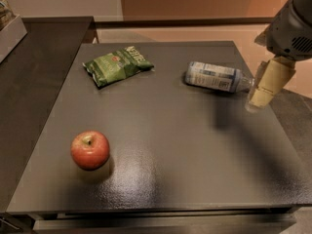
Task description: Pick blue plastic bottle
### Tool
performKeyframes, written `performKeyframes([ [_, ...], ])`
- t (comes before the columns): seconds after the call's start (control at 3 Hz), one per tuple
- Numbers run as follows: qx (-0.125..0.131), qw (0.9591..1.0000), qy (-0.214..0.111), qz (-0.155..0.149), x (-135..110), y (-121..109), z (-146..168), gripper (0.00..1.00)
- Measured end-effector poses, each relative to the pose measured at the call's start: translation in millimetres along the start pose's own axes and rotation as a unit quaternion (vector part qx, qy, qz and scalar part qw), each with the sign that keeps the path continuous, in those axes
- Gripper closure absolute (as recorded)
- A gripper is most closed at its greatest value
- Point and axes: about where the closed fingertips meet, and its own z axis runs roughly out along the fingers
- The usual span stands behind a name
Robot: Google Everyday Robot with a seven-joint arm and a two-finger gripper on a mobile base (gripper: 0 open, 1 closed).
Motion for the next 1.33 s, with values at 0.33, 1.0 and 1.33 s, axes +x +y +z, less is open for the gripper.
performKeyframes([
  [0.33, -0.004, 0.9999, -0.013, 0.010, -8.6, -23.0, 22.5, 0.00],
  [1.0, -0.017, 0.9991, -0.036, 0.013, -26.4, -61.3, 70.7, 0.00],
  [1.33, -0.027, 0.9986, -0.045, 0.013, -31.0, -78.5, 93.7, 0.00],
])
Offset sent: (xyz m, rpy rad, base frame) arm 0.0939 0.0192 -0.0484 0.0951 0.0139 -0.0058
